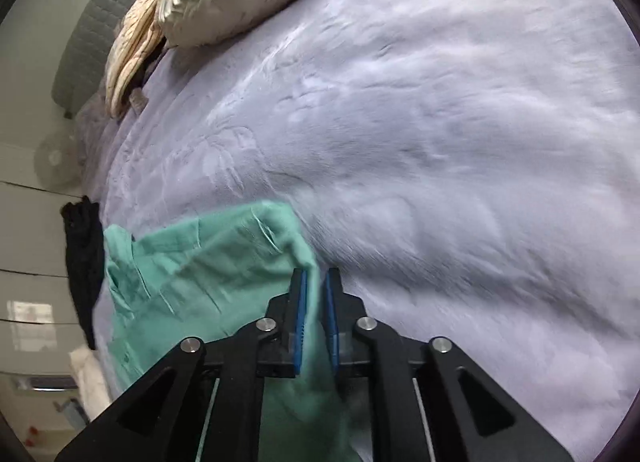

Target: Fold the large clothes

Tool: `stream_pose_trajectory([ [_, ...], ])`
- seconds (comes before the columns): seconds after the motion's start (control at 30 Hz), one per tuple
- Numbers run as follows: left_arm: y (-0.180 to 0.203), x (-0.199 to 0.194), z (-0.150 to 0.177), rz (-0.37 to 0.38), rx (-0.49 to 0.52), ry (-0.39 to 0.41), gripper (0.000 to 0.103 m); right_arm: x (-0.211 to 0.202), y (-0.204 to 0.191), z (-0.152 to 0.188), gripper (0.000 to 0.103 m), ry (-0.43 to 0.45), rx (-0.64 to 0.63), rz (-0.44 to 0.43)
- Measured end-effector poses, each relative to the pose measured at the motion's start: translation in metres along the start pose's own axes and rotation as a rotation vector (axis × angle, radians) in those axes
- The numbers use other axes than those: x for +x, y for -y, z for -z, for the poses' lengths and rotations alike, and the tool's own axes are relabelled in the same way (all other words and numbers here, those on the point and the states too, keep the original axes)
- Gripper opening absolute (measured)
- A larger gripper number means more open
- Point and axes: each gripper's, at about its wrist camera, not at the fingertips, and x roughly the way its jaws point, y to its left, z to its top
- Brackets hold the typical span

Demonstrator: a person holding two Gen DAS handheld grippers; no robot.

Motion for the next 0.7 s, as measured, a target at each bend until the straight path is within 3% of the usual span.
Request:
stream_pose_trajectory([
  [0.2, -0.001, -0.014, 0.003, -0.003, 0.044, 0.035, 0.086, -0.053, -0.028, 0.048, 0.012, 0.01, -0.159, -0.017],
  [0.3, 0.0, 0.014, 0.011, -0.068, 0.028, -0.03, 0.086, -0.049, -0.034, 0.08, 0.012, -0.05, -0.209, -0.043],
  [0.37, -0.008, 0.019, 0.012, -0.022, -0.027, -0.032, 0.086, -0.033, -0.032, 0.096, 0.012, -0.09, -0.232, 0.032],
  [0.43, -0.012, 0.015, 0.012, -0.035, -0.016, -0.025, 0.086, -0.018, -0.017, 0.104, 0.003, -0.116, -0.228, 0.098],
  [0.47, -0.014, 0.012, 0.012, -0.068, -0.002, -0.021, 0.086, -0.015, -0.008, 0.104, 0.0, -0.12, -0.215, 0.087],
  [0.57, -0.026, 0.0, 0.017, -0.144, 0.024, -0.024, 0.086, -0.022, 0.002, 0.102, 0.0, -0.116, -0.17, 0.071],
  [0.7, -0.036, -0.019, 0.035, -0.129, 0.029, -0.067, 0.086, -0.044, 0.004, 0.105, 0.005, -0.123, -0.131, 0.074],
])
